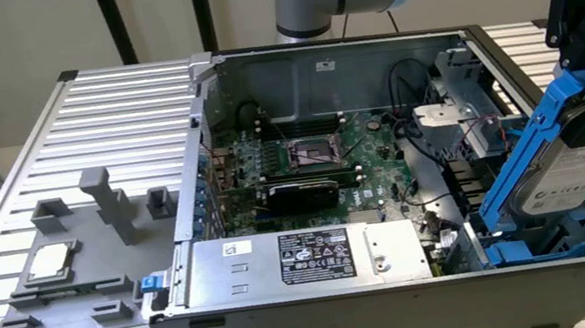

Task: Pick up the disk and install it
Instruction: 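Insert the disk into the insertion slot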

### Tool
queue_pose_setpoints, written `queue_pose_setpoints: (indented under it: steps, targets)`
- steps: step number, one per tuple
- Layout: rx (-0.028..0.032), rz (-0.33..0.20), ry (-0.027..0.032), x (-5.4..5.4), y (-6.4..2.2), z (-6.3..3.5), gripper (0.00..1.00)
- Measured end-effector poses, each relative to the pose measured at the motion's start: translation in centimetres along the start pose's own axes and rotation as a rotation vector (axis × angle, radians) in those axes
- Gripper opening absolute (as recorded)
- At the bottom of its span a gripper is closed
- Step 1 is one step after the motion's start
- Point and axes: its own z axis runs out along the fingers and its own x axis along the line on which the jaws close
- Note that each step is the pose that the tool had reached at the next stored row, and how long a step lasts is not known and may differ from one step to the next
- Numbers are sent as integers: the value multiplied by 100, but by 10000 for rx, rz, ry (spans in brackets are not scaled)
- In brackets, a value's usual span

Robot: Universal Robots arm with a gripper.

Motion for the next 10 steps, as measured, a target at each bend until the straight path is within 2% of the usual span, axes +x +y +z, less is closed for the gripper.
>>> queue_pose_setpoints:
  steps: [10]
  targets:
    - [2, -1, -1, -2, -2, 56, 0]
